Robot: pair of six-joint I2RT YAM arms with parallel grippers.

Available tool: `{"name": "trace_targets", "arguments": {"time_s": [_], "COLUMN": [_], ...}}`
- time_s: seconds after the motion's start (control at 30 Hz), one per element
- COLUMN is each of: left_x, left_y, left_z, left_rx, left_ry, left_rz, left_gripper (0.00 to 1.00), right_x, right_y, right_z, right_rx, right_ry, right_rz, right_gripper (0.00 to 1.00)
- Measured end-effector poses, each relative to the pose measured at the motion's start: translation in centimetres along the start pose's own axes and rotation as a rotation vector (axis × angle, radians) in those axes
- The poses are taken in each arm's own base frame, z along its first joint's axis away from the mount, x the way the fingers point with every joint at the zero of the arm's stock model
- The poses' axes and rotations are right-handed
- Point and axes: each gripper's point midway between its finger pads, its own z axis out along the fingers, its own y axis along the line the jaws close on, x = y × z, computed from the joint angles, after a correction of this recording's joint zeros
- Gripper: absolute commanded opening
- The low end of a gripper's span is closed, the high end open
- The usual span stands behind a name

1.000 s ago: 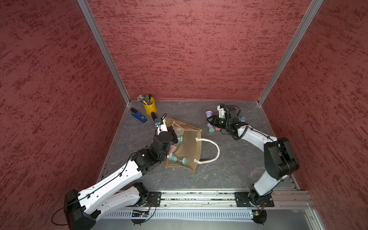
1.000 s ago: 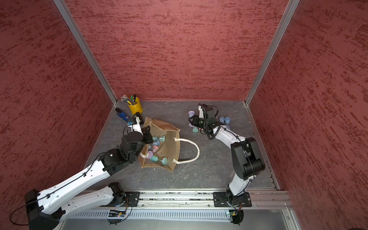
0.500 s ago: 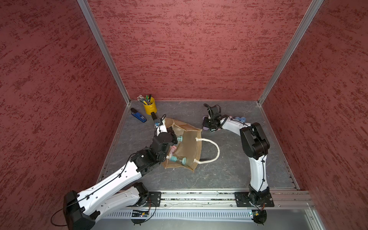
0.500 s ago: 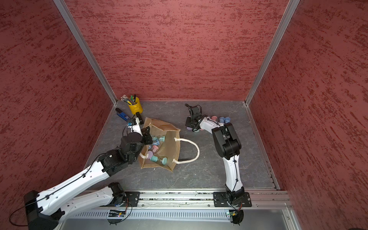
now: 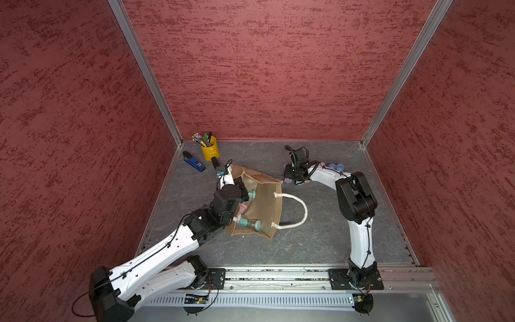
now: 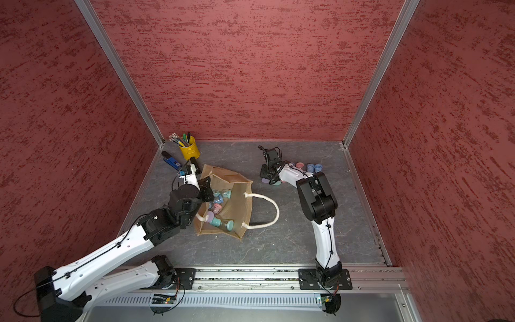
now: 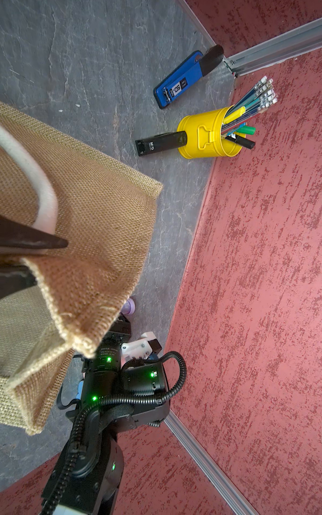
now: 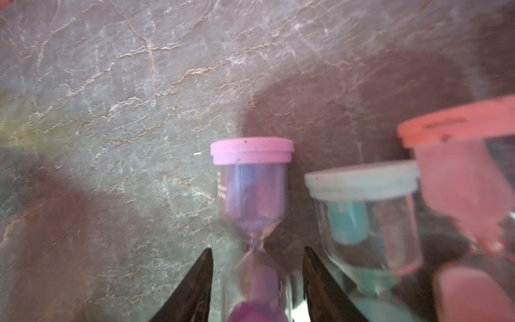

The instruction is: 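Stand the lilac timer at the end of the row and release, then move the right gripper back into the bag while the left holds the rim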

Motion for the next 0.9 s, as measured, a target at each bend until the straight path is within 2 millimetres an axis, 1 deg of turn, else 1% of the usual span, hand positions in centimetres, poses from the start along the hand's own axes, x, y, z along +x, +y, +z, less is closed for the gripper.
{"name": "trace_targets", "arguments": {"time_s": [0.1,0.13,0.2,0.3,0.37,0.4,0.43,0.47,0.5,0.57,0.6,0.67,0.73,0.77,0.8,0.87,0.9], "left_x": [0.0,0.0,0.0,0.0,0.0,0.0,-0.1,-0.1,-0.1,-0.3,-0.3,-0.3,-0.2,-0.2,-0.1,0.0,0.1], "left_y": [0.0,0.0,0.0,0.0,0.0,0.0,0.0,0.0,0.0,0.0,0.0,-0.1,-0.3,-0.4,-0.6,-0.9,-1.1], "left_z": [0.0,0.0,0.0,0.0,0.0,0.1,0.1,0.1,0.2,0.3,0.4,0.7,0.9,1.0,1.0,1.0,1.0], "left_rx": [0.002,0.003,0.003,0.003,0.002,0.002,0.003,0.006,0.01,0.014,0.018,0.023,0.032,0.038,0.046,0.068,0.08], "left_ry": [0.002,0.002,0.002,0.002,0.002,0.001,0.002,0.002,0.003,0.002,0.002,0.003,0.009,0.012,0.015,0.019,0.022], "left_rz": [0.0,0.0,-0.001,-0.003,-0.005,-0.005,-0.007,-0.009,-0.012,-0.019,-0.023,-0.029,-0.031,-0.032,-0.033,-0.038,-0.04], "left_gripper": [0.0,0.0,0.0,0.0,0.0,0.0,0.0,0.0,0.0,0.0,0.0,0.0,0.0,0.0,0.0,0.0,0.0], "right_x": [0.0,0.0,-0.1,-0.5,-0.2,0.1,0.8,1.7,2.8,6.3,7.8,11.4,14.5,15.9,17.2,19.7,20.7], "right_y": [0.3,0.6,1.2,2.7,3.7,4.2,4.9,5.8,6.8,10.0,11.2,14.0,15.9,16.7,17.3,18.7,19.0], "right_z": [-2.9,-4.5,-8.4,-15.5,-20.6,-22.4,-24.7,-26.4,-27.5,-30.0,-30.9,-32.5,-32.9,-32.5,-31.5,-28.6,-27.2], "right_rx": [-0.04,-0.073,-0.152,-0.327,-0.469,-0.525,-0.598,-0.658,-0.708,-0.83,-0.871,-0.956,-0.992,-0.99,-0.969,-0.894,-0.857], "right_ry": [-0.041,-0.071,-0.142,-0.295,-0.413,-0.451,-0.499,-0.527,-0.536,-0.52,-0.51,-0.475,-0.441,-0.418,-0.389,-0.328,-0.304], "right_rz": [0.018,0.028,0.043,0.062,0.062,0.055,0.036,0.01,-0.021,-0.123,-0.167,-0.273,-0.357,-0.4,-0.439,-0.521,-0.551], "right_gripper": [0.53,0.53,0.52,0.52,0.52,0.52,0.52,0.52,0.51,0.5,0.5,0.5,0.48,0.47,0.47,0.47,0.47]}}
